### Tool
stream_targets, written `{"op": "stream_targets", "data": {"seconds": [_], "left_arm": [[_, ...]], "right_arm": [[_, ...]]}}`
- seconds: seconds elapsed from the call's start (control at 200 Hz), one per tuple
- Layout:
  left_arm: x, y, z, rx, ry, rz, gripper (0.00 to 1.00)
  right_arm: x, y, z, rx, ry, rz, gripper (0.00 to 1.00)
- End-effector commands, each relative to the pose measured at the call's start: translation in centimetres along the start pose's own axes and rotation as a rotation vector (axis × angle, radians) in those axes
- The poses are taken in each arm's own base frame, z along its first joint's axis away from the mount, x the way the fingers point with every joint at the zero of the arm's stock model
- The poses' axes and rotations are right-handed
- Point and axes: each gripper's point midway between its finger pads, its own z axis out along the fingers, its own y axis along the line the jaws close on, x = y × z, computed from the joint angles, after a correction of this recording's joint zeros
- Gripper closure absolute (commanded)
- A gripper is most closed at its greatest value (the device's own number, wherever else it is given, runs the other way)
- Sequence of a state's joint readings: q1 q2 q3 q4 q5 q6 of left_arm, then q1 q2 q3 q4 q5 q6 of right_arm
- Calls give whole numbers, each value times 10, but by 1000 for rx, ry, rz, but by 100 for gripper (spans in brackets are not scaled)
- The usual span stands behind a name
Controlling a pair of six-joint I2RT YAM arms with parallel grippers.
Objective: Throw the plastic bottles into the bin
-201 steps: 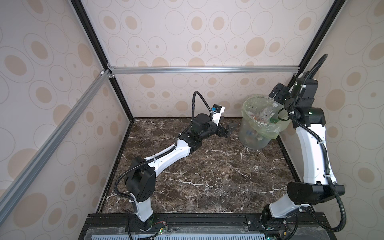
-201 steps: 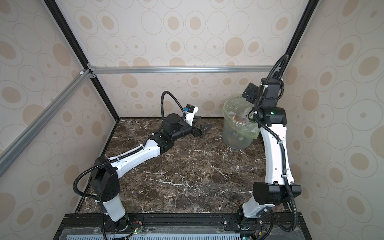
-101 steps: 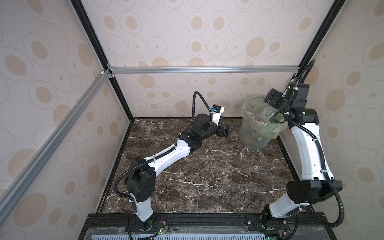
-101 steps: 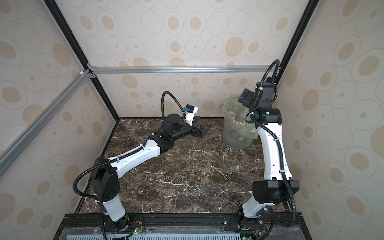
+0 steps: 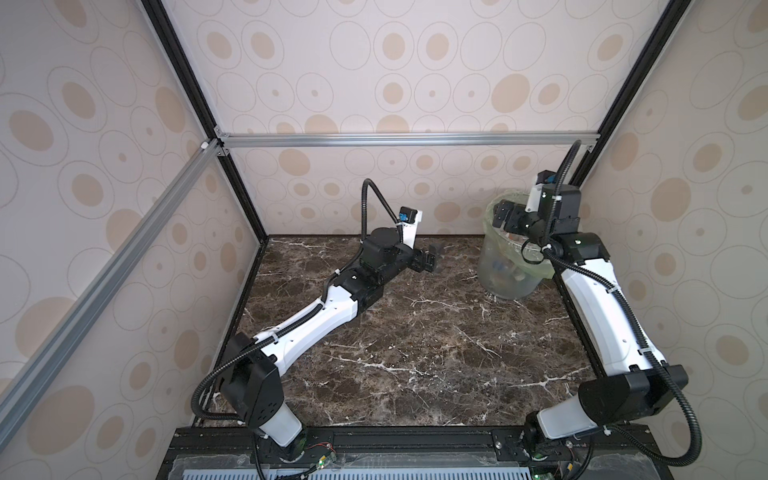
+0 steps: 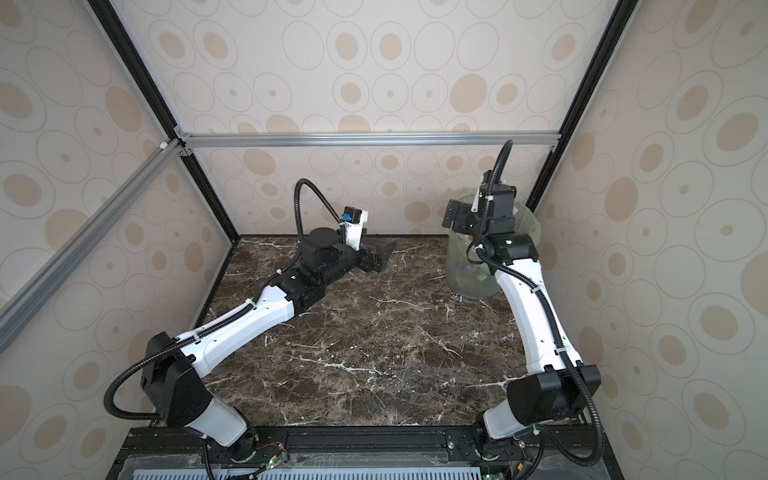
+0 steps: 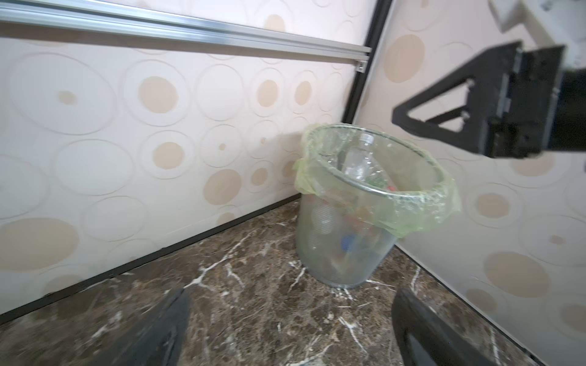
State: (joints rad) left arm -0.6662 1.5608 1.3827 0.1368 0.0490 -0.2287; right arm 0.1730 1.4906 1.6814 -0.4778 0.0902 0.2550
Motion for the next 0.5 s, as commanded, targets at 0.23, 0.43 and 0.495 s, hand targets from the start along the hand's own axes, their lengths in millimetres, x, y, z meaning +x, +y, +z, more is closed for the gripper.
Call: {"op": "stream_targets", "data": {"seconds": [0.23, 0.43, 0.495], "left_arm": [[8, 158, -100, -518, -100, -90, 1], [49, 235, -189, -977, -154, -88, 1], [67, 247, -211, -1059, -165, -55, 1]], "right_arm": [[89, 30, 26, -90, 98, -79, 0], [161, -3, 43, 14, 175, -118, 0], [177, -17, 43, 66, 187, -148, 0]]}}
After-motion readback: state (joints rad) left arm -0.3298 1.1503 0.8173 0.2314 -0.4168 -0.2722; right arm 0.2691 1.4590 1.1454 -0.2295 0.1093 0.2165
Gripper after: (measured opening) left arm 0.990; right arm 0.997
